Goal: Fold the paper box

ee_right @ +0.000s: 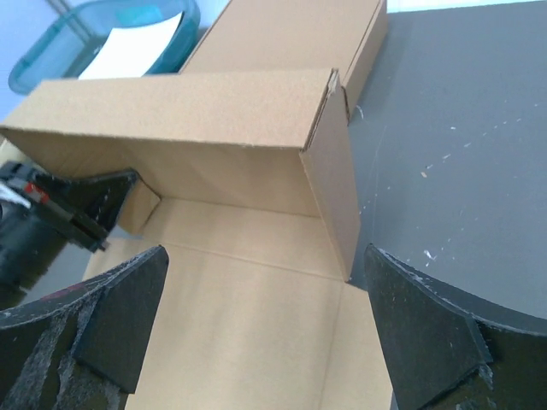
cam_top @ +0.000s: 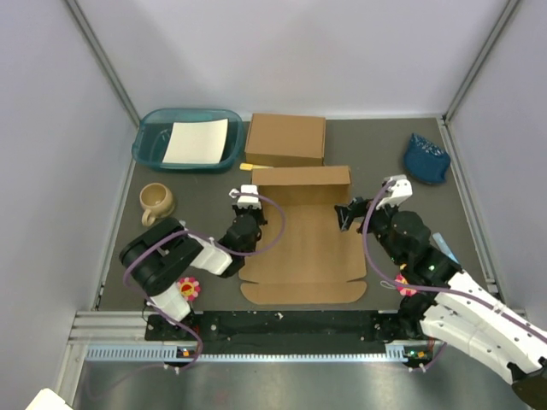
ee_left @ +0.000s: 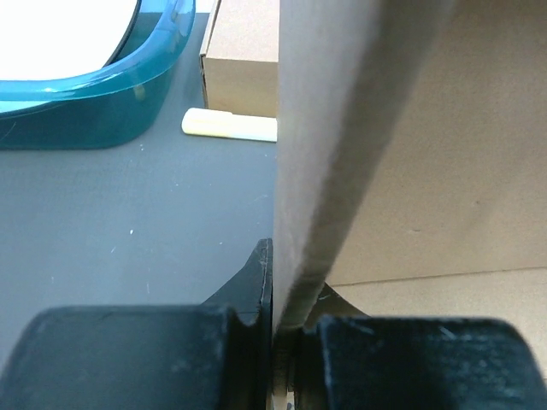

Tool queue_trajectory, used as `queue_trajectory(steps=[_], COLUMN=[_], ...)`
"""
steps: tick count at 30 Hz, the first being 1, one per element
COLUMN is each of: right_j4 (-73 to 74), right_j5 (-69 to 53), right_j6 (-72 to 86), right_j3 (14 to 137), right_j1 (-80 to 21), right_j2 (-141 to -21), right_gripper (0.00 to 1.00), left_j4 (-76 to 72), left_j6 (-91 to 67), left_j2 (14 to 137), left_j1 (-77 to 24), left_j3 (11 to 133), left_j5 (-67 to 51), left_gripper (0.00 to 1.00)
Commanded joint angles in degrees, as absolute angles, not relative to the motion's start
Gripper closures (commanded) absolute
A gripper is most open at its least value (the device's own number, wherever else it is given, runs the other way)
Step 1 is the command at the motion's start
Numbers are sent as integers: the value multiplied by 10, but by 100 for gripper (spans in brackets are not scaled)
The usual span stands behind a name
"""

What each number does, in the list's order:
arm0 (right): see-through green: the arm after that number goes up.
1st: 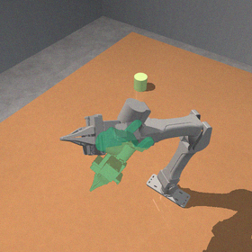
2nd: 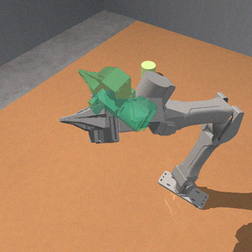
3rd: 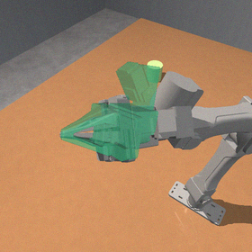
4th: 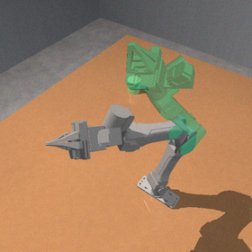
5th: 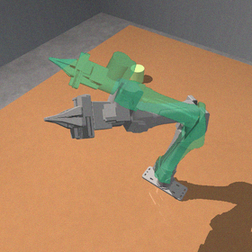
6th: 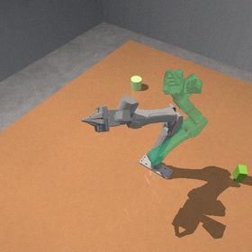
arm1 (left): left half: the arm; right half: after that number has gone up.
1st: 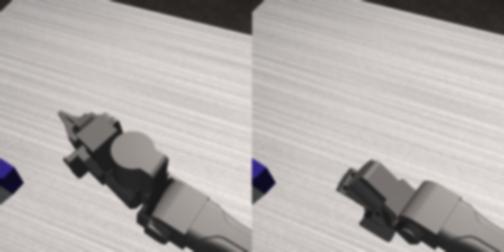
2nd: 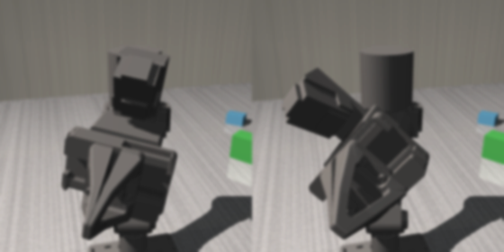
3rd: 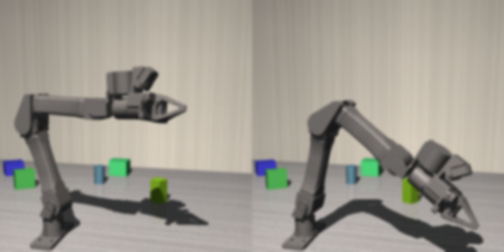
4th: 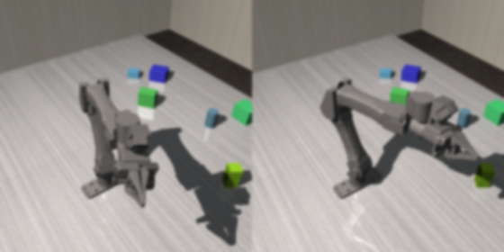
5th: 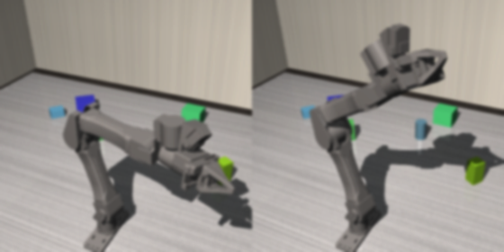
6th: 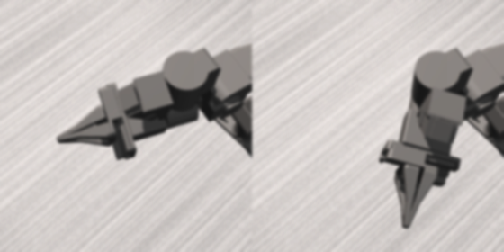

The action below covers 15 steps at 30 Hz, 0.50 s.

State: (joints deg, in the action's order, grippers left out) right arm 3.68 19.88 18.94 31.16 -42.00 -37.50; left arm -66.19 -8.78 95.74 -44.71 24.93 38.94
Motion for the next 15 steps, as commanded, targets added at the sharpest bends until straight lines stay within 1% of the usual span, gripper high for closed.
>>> queue_trajectory(steps=[1,3,4,8,12,15], right_j4=[-12,-41,-46,-103,-142,-175], right_j5=[174,121,111,74,47,27], right_j6=[245,272,286,302,306,313], right_j3=[353,365,371,370,381,379], right_j1=[-359,-325,-300,-262,-241,-230], right_j2=[-393,-411,-423,-490,-554,-592], right_gripper=[2,2,2,2,5,7], left_j4=[-719,-706,-704,-693,-686,-677], left_j6=[-55,-55,-56,-62,-68,-74], left_j2=[972,977,979,994,1001,1004], left_j1=[-449,-450,-449,-450,-449,-450], left_j3=[278,286,288,293,293,295], left_j5=[392,389,388,382,383,383], left_gripper=[96,96,96,96,96,93])
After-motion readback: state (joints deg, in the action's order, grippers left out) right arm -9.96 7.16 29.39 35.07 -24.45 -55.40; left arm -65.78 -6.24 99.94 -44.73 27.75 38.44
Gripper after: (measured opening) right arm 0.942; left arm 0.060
